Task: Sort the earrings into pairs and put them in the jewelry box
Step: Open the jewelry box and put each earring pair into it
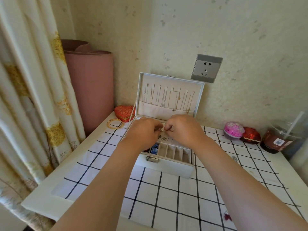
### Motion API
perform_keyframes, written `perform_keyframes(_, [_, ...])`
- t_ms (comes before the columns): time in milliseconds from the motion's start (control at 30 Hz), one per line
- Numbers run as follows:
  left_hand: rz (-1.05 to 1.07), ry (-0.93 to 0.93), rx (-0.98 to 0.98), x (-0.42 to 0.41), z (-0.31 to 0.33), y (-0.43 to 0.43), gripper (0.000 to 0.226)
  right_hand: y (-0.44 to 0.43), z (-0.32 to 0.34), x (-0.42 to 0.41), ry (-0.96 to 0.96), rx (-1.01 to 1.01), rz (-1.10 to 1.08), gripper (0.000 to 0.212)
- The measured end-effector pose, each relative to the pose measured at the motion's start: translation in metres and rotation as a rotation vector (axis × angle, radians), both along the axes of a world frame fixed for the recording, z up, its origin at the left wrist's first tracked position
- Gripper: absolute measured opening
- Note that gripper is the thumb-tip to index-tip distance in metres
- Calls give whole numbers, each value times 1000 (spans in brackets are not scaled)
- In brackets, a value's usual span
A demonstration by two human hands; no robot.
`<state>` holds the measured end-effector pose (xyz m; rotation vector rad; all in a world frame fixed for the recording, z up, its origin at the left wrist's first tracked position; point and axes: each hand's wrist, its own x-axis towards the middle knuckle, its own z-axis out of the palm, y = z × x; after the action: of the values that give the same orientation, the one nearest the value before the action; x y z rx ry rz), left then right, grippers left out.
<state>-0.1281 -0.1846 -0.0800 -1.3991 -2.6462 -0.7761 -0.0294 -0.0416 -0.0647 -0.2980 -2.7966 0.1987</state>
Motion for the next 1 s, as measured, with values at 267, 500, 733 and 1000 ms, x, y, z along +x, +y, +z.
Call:
perform_keyframes(267, [-6, 32, -5, 2, 2, 0, 31, 3, 7, 5, -41, -216, 1, 19])
perform_keyframes(500, [17, 46, 21, 11, 4, 2, 34, 6, 10, 15, -59, -291, -10, 27])
perform_keyframes(733, [-123, 48, 114, 59, 9, 11, 30, 15, 20, 81, 19, -386, -136, 20])
perform_keyframes(1000, [-307, -15, 75, 126, 16, 38, 25, 39, -3, 183, -69, -383, -354, 19])
